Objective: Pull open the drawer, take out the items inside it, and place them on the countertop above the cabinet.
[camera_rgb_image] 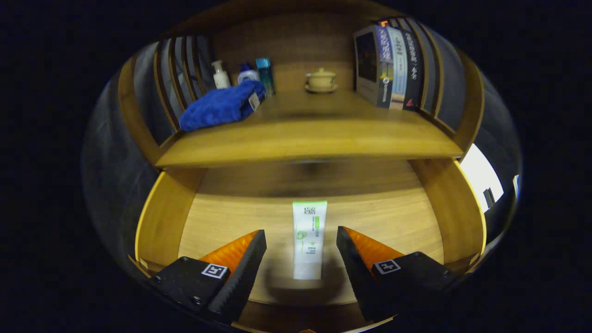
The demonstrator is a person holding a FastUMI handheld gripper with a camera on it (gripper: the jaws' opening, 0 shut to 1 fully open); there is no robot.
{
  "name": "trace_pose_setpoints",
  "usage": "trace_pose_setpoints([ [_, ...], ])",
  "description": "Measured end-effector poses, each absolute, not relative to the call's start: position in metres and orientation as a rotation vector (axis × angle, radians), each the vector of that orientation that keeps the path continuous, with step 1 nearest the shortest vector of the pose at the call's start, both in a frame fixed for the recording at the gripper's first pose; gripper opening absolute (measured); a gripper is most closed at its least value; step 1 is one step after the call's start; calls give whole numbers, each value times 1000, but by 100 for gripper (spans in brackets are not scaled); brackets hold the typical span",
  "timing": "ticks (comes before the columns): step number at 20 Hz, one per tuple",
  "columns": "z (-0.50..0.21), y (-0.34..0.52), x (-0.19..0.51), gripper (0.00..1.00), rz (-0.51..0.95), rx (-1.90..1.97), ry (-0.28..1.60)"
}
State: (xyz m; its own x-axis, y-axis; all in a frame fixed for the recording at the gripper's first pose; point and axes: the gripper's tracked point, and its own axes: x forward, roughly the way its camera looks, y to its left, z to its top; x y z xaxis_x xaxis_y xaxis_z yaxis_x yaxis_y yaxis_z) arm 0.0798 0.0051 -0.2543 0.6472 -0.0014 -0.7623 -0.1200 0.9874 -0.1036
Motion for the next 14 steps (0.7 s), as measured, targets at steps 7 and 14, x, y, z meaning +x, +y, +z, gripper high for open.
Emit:
trace_pose_setpoints([
  [7,-275,-15,82,93,-3,-253,1074],
  [14,-299,-4,74,91,17,-248,1282],
])
